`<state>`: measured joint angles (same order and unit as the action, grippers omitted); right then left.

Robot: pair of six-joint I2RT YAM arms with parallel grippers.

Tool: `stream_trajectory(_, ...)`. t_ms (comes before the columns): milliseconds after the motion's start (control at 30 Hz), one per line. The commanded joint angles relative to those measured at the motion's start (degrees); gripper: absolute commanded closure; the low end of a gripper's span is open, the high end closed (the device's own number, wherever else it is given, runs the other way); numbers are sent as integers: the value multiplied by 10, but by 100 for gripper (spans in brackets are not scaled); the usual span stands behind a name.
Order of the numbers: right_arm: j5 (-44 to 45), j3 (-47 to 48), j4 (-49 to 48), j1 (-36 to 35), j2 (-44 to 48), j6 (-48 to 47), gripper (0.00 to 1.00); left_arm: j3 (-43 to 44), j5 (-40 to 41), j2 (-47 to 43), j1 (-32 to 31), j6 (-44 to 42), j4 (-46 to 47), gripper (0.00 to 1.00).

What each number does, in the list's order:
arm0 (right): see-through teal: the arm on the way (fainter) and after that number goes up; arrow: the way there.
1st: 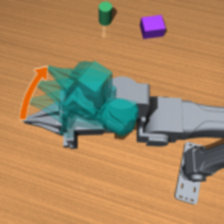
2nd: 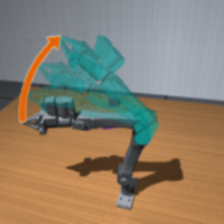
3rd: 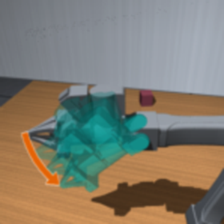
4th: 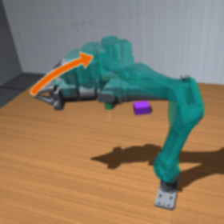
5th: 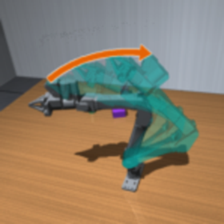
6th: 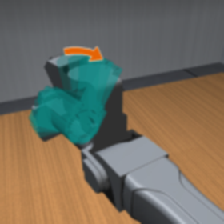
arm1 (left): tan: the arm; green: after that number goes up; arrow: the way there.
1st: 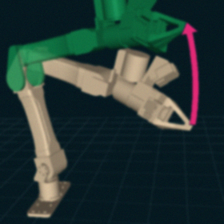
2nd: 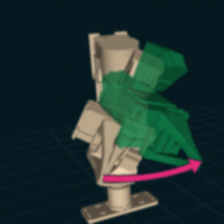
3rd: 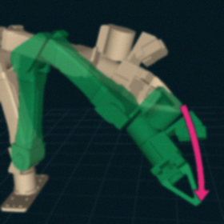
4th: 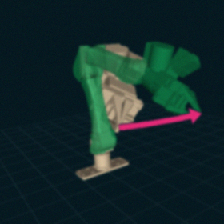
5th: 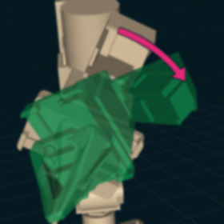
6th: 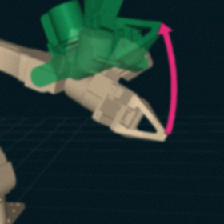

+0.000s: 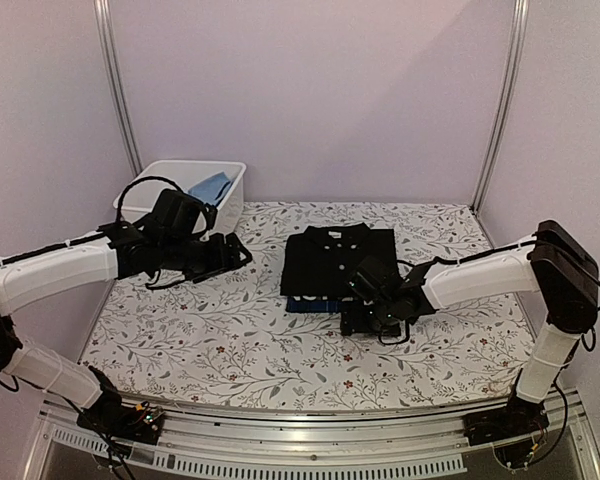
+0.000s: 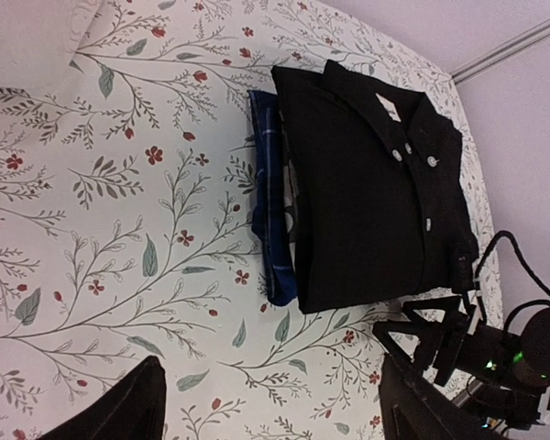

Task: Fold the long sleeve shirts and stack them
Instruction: Move the square-folded shirt to the corner of the board.

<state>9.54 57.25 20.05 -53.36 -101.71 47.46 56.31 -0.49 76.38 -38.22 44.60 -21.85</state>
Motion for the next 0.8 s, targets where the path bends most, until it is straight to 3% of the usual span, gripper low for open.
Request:
stream_trajectory(0, 22, 36, -12, -4, -50, 16, 13, -7, 21, -25, -2, -11, -12, 20)
stream_trajectory(433, 16, 151, 3, 54, -180, -48, 13, -21, 9, -70, 23, -35, -20, 20)
stream_trajectory(767, -40, 280, 17, 117, -263, -100, 13, -39, -13, -99, 46, -42, -14, 20)
